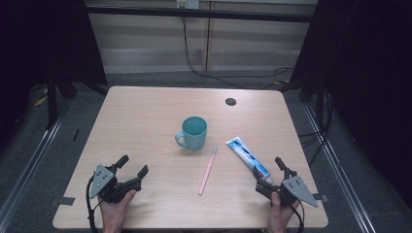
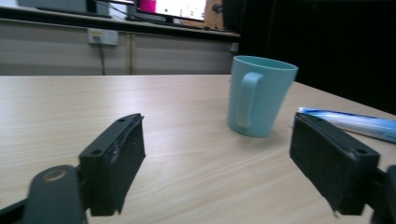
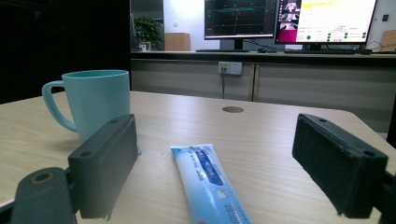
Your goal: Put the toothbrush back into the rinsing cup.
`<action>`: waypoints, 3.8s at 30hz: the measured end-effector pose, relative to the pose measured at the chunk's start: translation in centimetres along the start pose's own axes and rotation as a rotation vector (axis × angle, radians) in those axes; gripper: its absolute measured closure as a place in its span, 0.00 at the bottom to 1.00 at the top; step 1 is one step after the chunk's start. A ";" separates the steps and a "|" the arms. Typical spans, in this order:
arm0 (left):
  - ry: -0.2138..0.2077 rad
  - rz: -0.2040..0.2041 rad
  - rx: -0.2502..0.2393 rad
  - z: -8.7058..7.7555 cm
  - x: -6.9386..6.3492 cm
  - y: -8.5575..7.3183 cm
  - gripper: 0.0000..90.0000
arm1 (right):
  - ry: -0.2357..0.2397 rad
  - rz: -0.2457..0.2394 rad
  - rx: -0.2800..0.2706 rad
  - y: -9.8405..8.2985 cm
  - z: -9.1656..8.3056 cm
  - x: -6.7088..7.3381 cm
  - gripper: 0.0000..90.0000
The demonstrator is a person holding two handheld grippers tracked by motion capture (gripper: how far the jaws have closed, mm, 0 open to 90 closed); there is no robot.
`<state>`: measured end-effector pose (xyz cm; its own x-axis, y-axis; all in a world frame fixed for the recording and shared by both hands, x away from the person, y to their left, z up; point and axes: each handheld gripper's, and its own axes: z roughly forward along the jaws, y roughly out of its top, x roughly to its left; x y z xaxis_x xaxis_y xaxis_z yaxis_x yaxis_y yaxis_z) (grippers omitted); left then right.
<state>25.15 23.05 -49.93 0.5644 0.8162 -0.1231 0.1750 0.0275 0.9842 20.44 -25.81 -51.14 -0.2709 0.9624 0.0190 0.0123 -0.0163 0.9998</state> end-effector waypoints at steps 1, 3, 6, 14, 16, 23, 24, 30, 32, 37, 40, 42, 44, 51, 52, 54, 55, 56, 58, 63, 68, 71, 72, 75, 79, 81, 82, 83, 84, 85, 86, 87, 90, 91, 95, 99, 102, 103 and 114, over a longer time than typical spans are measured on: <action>0.000 0.029 0.036 0.3 -0.3 0.5 0.24 | 0.002 0.000 0.002 0.0 0.0 0.0 0.15; 0.002 0.039 0.046 0.4 -0.4 0.8 0.23 | 0.001 0.000 0.001 0.0 0.0 0.0 0.15; -0.044 0.043 0.065 0.6 -0.7 1.6 0.26 | 0.000 0.000 0.001 0.0 0.0 0.0 0.15; -0.142 0.037 0.115 1.1 -1.4 3.5 0.32 | 0.002 0.001 -0.002 0.0 0.0 0.0 0.15; -0.146 0.054 0.139 1.3 -1.5 3.8 0.32 | 0.002 0.001 -0.002 0.0 0.0 0.0 0.15; -0.189 0.108 0.292 3.0 -2.1 4.7 0.33 | 0.002 0.001 -0.002 0.0 0.0 0.0 0.15; -0.193 0.111 0.297 3.1 -2.3 4.8 0.33 | 0.001 0.001 -0.002 0.0 0.0 0.0 0.15; -0.237 0.125 0.352 3.9 -2.8 5.8 0.38 | 0.002 0.001 -0.002 0.0 0.0 0.0 0.15; -0.250 0.127 0.389 4.3 -3.1 6.1 0.40 | 0.002 0.000 -0.002 0.0 0.0 0.0 0.15; -0.278 0.171 0.482 5.5 -4.7 6.9 0.46 | 0.002 0.001 -0.002 0.0 0.0 0.0 0.15; -0.285 0.176 0.502 5.8 -5.0 7.2 0.45 | 0.002 0.001 -0.003 0.0 0.0 0.0 0.15; -0.286 0.163 0.538 6.3 -5.2 7.2 0.44 | 0.003 0.001 -0.002 0.0 0.0 0.0 0.15; -0.302 0.135 0.562 6.8 -5.2 7.3 0.44 | 0.003 0.001 -0.002 0.0 0.0 0.0 0.15; -0.348 0.089 0.624 8.1 -5.8 8.5 0.43 | 0.003 0.001 -0.002 0.0 0.0 0.0 0.15; -0.348 0.077 0.629 8.3 -5.9 8.7 0.43 | 0.003 0.002 -0.002 0.0 0.0 0.0 0.15; -0.361 0.086 0.654 8.7 -6.2 9.1 0.44 | 0.003 0.002 -0.002 0.0 0.0 0.0 0.15; -0.364 0.090 0.666 8.9 -6.3 9.3 0.44 | 0.003 0.002 -0.002 0.0 0.0 0.0 0.15; -0.372 0.093 0.678 9.1 -6.6 9.5 0.45 | 0.003 0.001 -0.002 0.0 0.0 0.0 0.15; -0.385 0.100 0.698 9.5 -6.9 9.9 0.46 | 0.003 0.001 -0.002 0.0 0.0 0.0 0.15; -0.418 0.072 0.751 11.0 -7.6 10.5 0.53 | 0.003 0.002 -0.002 0.0 0.0 0.0 0.15; -0.426 0.090 0.835 12.4 -8.4 10.7 0.55 | 0.003 0.002 -0.002 0.0 0.0 0.0 0.15; -0.441 0.083 0.872 13.0 -8.3 11.0 0.52 | 0.003 0.002 -0.002 0.0 0.0 0.0 0.15; -0.441 0.086 0.885 13.2 -8.1 11.1 0.52 | 0.003 0.002 -0.002 0.0 0.0 0.0 0.15; -0.431 0.079 0.935 14.0 -8.0 11.2 0.53 | 0.003 0.002 -0.002 0.0 0.0 0.0 0.15; -0.419 0.104 0.992 15.2 -8.6 11.1 0.57 | 0.003 0.002 -0.002 0.0 0.0 0.0 0.15; -0.407 0.118 1.024 15.8 -8.9 10.9 0.58 | 0.003 0.002 -0.002 0.0 0.0 0.0 0.15; -0.399 0.119 1.033 16.0 -9.1 10.8 0.58 | 0.003 0.002 -0.002 0.0 0.0 0.0 0.15; -0.399 0.117 1.047 16.3 -9.3 10.7 0.61 | 0.004 0.002 -0.002 0.0 0.0 0.0 0.15; -0.401 0.114 1.062 16.6 -9.5 10.6 0.61 | 0.004 0.002 -0.002 0.0 0.0 0.0 0.15; -0.397 0.122 1.076 16.8 -9.8 10.5 0.62 | 0.004 0.002 -0.002 0.0 0.0 0.0 0.15; -0.392 0.127 1.089 17.1 -10.1 10.4 0.62 | 0.003 0.002 -0.002 0.0 0.0 0.0 0.15; -0.390 0.127 1.100 17.3 -10.3 10.4 0.62 | 0.003 0.002 -0.002 0.0 0.0 0.0 0.15; -0.388 0.114 1.118 18.1 -10.8 10.1 0.65 | 0.003 0.002 -0.002 0.0 0.0 0.0 0.15; -0.388 0.114 1.118 18.1 -10.8 10.1 0.65 | 0.003 0.002 -0.002 0.0 0.0 0.0 0.15; -0.367 0.106 1.148 18.8 -11.1 9.7 0.67 | 0.003 0.001 -0.002 0.0 0.0 0.0 0.15; -0.370 0.103 1.163 19.2 -11.6 9.3 0.67 | 0.003 0.001 -0.002 0.0 0.0 0.0 0.15; -0.358 0.091 1.153 19.4 -11.8 9.0 0.70 | 0.003 0.001 -0.002 0.0 0.0 0.0 0.15; -0.361 0.082 1.157 19.6 -12.0 8.7 0.71 | 0.003 0.001 -0.002 0.0 0.0 0.0 0.15; -0.343 0.072 1.215 20.8 -13.2 7.2 0.77 | 0.006 -0.003 -0.001 0.0 0.0 0.0 0.15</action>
<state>35.78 0.45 -43.84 0.7512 0.5977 -0.2802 0.6588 -0.7055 0.2612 20.41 -25.84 -51.15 -0.2763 0.9609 0.0164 0.0111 -0.0139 0.9998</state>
